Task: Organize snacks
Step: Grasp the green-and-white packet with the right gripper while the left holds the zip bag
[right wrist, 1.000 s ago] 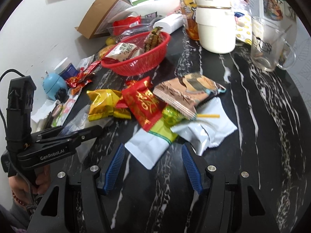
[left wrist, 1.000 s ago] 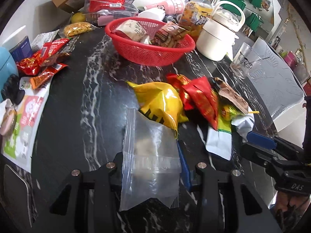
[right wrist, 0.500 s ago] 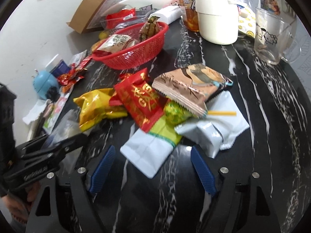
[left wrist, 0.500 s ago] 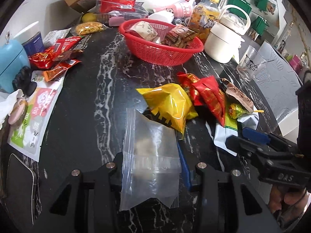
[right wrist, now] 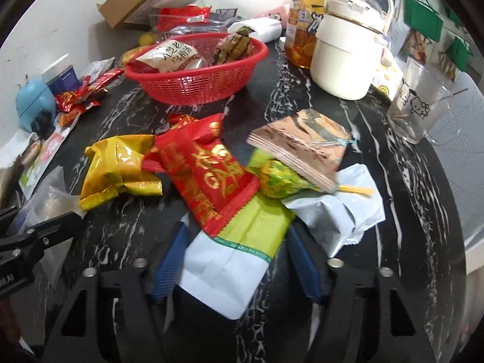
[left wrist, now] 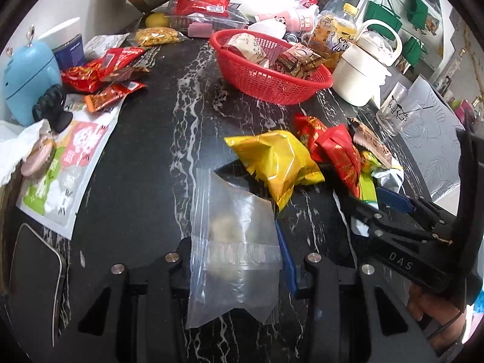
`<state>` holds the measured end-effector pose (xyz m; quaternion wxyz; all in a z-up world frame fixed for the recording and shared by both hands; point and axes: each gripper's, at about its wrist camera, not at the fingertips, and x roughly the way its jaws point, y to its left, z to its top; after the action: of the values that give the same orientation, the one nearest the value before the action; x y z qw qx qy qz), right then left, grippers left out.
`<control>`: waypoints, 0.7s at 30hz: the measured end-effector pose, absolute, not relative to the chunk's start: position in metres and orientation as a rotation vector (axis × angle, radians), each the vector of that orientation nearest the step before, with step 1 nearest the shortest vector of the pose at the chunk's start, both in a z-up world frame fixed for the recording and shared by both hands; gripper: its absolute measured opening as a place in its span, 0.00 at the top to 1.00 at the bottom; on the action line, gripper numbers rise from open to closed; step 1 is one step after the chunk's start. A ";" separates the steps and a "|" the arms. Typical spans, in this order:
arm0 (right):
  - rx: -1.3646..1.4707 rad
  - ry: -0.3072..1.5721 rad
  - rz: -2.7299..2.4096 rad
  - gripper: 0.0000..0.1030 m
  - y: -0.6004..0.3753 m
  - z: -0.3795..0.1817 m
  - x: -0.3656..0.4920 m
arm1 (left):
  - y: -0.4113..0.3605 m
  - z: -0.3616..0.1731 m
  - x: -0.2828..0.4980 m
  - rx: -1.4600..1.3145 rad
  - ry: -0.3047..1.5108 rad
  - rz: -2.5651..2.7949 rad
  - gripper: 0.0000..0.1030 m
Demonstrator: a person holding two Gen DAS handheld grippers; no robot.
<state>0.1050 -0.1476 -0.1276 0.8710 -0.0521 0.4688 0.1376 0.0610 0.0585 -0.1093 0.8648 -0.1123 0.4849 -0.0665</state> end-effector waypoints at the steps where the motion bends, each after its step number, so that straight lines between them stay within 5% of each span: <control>1: -0.108 0.977 0.291 0.46 -0.149 -0.127 0.103 | 0.058 -0.110 0.059 -0.239 1.021 -0.140 0.60; 21: -0.047 1.015 0.416 0.53 -0.198 -0.120 0.025 | 0.012 -0.103 0.017 -0.213 1.051 -0.251 0.60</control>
<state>0.0254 -0.1976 -0.1204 0.8531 -0.0224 0.4824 0.1976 0.0170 0.0117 -0.1032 0.8521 -0.1010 0.4995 -0.1191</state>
